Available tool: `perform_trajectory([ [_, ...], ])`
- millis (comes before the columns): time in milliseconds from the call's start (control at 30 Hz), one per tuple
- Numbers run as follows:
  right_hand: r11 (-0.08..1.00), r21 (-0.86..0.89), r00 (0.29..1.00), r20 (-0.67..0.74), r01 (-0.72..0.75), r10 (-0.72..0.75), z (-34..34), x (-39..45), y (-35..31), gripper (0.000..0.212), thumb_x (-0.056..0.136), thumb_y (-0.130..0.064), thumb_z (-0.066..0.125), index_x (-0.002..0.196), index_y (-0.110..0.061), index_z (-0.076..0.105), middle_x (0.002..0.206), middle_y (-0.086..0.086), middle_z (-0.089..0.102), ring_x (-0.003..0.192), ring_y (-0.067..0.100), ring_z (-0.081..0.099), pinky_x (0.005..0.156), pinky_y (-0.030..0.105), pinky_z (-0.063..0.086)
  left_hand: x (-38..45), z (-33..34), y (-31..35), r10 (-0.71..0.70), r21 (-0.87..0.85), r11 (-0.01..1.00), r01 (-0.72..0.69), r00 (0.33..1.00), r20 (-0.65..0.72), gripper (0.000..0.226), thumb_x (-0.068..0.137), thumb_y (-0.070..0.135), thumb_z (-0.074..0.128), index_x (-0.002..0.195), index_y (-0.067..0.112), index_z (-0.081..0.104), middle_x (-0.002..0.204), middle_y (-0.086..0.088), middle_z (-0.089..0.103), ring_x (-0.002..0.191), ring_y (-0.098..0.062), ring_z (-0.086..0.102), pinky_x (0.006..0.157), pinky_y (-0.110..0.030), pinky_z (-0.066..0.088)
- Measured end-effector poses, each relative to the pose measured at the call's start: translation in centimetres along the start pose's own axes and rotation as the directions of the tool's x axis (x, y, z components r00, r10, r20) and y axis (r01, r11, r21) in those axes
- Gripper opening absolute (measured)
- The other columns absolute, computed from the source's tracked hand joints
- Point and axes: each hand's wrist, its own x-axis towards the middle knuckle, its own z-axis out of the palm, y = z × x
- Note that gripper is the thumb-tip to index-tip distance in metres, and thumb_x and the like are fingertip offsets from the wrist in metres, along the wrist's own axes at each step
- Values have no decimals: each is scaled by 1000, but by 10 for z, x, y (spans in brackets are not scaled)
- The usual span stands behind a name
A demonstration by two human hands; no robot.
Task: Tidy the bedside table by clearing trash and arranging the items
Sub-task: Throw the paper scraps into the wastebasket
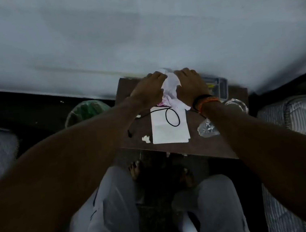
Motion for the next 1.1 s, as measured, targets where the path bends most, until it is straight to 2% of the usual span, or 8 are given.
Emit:
perform_trajectory([
  [67, 1000, -16, 1000, -26, 12, -12, 13, -1, 3, 52, 79, -10, 51, 130, -3, 52, 122, 19, 59, 106, 38, 56, 91, 47, 46, -1, 13, -7, -10, 7, 1000, 10, 1000, 5, 52, 86, 11, 59, 136, 3, 46, 137, -19, 49, 119, -38, 51, 96, -47, 46],
  [167, 1000, -20, 996, -87, -6, 4, 32, -4, 9, 48, 77, -9, 53, 125, -3, 56, 119, 20, 60, 102, 41, 58, 85, 47, 49, -3, 37, -19, -11, 41, 999, 13, 998, -59, 52, 85, 10, 59, 134, 4, 47, 137, -18, 48, 118, -36, 51, 94, -46, 47],
  [333, 991, 37, 981, -146, -125, 129, 38, -20, 9, 42, 79, -10, 54, 121, -9, 63, 120, 17, 61, 104, 40, 60, 83, 45, 53, -20, 53, -24, -67, -5, 998, 67, 994, -89, 53, 81, 7, 58, 133, 4, 48, 134, -18, 48, 116, -37, 52, 95, -47, 46],
  [500, 978, 40, 975, -81, -204, 207, 28, -59, -1, 30, 78, -11, 57, 105, -11, 71, 113, 14, 66, 100, 35, 64, 79, 40, 55, -55, 49, -12, -109, -39, 993, 108, 994, -16, 48, 79, 8, 60, 125, -1, 52, 122, -23, 53, 111, -40, 54, 92, -49, 47],
  [667, 958, 71, 961, 16, -277, 276, 26, -69, -2, 28, 80, -15, 59, 107, -14, 66, 112, 11, 67, 103, 31, 63, 79, 34, 50, -62, 47, -14, -164, -87, 982, 170, 983, 78, 54, 69, 26, 51, 117, 0, 55, 117, -20, 57, 107, -35, 55, 90, -47, 47],
  [733, 948, 111, 954, 26, -299, 298, 30, -64, 1, 32, 78, -15, 58, 108, -13, 64, 112, 12, 67, 102, 31, 63, 81, 36, 52, -61, 47, -14, -189, -101, 974, 200, 976, 107, 52, 71, 26, 52, 117, 1, 54, 116, -18, 57, 106, -35, 56, 90, -49, 47],
  [933, 942, 132, 949, -9, -310, 314, 44, -25, 3, 41, 81, -18, 60, 121, -8, 56, 119, 16, 64, 108, 34, 61, 87, 39, 51, -43, 58, -21, -212, -234, 946, 226, 974, 86, 54, 83, 3, 62, 133, -6, 44, 122, -27, 55, 112, -41, 54, 93, -47, 46],
  [1100, 927, 77, 930, 10, -368, 368, 60, 11, 10, 71, 80, -38, 67, 139, -10, 39, 129, 21, 55, 120, 39, 49, 98, 44, 43, -19, 70, -26, -197, -309, 928, 209, 978, 69, 61, 88, 3, 62, 141, -6, 34, 134, -28, 47, 124, -39, 48, 99, -42, 42],
])
